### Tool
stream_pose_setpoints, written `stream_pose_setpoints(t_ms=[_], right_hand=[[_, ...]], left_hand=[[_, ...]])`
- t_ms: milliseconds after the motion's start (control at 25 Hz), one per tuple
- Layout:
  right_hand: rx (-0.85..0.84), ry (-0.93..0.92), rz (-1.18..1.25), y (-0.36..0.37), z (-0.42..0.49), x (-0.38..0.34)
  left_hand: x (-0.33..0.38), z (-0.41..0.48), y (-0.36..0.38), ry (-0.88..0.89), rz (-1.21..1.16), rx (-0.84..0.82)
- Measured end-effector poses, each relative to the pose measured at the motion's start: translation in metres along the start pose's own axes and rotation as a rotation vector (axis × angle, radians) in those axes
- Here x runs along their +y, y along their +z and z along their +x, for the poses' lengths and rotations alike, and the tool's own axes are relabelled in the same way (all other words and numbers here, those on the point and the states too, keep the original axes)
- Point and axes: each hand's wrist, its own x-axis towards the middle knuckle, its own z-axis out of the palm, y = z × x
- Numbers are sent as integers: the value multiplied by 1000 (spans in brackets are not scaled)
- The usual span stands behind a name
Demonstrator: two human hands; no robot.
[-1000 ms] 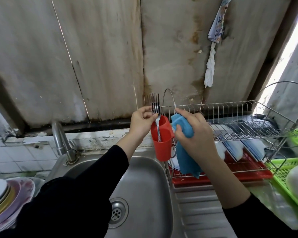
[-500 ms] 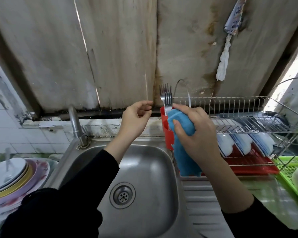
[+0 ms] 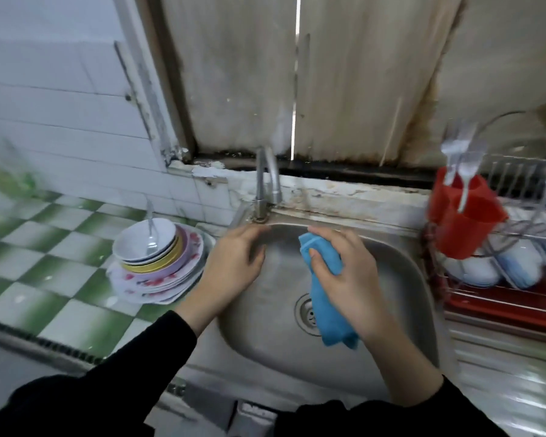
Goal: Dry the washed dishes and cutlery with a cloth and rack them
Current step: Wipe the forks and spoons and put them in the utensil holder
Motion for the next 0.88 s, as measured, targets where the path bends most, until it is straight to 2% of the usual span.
stream_pose_setpoints(t_ms=[440, 560, 640, 760, 880], right_hand=[[-105, 31, 117, 165, 22, -46], [-69, 3, 122, 192, 34, -51], [-35, -26, 112, 208, 43, -51], [-28, -20, 85, 226, 52, -50], [-32, -8, 66, 238, 58, -49]], left_hand=[[-194, -22, -46, -263, 173, -79], [-240, -5, -51, -317, 276, -169], [-271, 12, -52, -320, 264, -208], [-303, 37, -54, -138, 351, -326], [-324, 59, -55, 181, 698, -455]])
